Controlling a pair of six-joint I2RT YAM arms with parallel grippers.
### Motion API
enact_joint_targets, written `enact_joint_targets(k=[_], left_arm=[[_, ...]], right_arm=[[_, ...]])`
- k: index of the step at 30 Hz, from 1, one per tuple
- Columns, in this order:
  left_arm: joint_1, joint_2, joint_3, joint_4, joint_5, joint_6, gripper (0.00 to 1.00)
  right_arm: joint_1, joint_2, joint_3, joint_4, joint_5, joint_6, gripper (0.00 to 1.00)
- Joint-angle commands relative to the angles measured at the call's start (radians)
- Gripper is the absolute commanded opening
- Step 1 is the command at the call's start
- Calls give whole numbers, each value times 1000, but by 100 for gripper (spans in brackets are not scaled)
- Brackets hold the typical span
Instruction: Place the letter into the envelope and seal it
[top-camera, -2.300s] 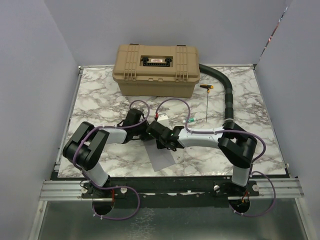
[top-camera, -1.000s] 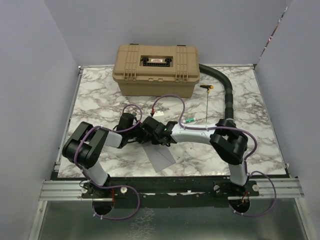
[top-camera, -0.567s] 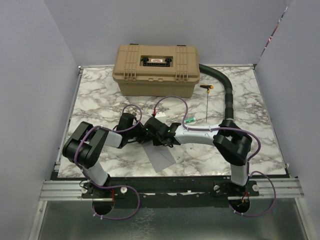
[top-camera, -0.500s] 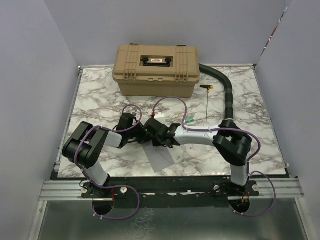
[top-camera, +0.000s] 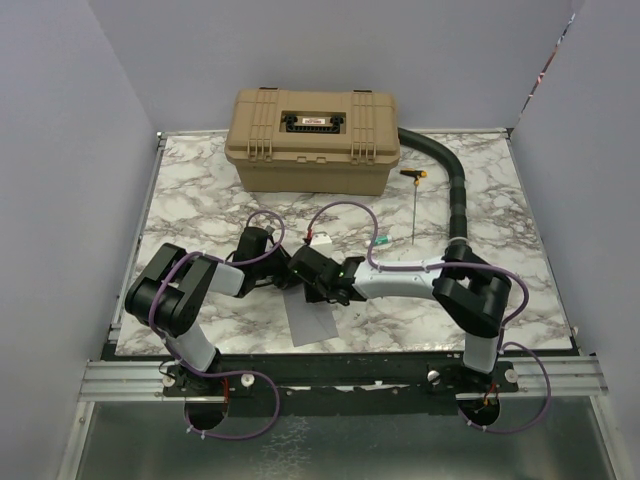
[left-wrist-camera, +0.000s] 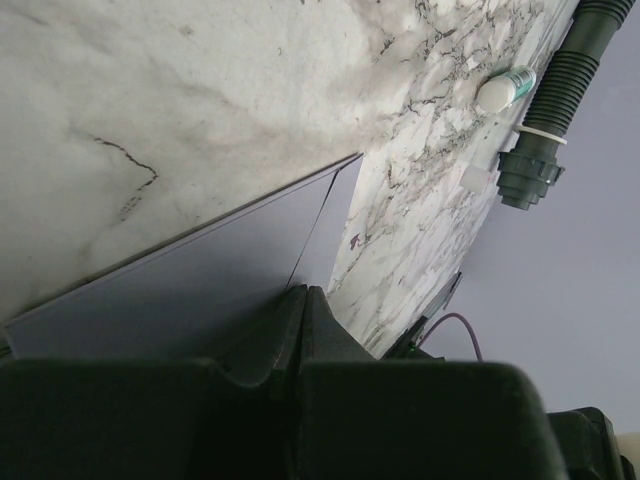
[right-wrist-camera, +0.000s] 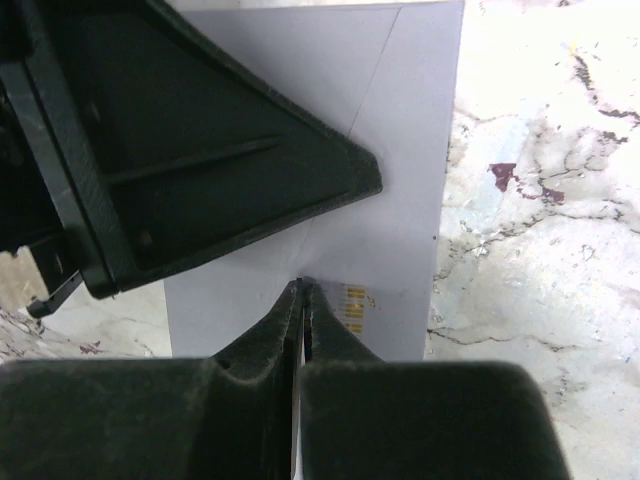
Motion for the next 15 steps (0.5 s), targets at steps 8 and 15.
enact_joint_targets(k=[8,15], left_arm=[[7,44,-41,-165,-101,49,0],[7,39,-34,-181,-109,65,0]], right_arm=[[56,97,-10,-181,-77,-46,3],[60,135,-21,-229,-56,-23,4]])
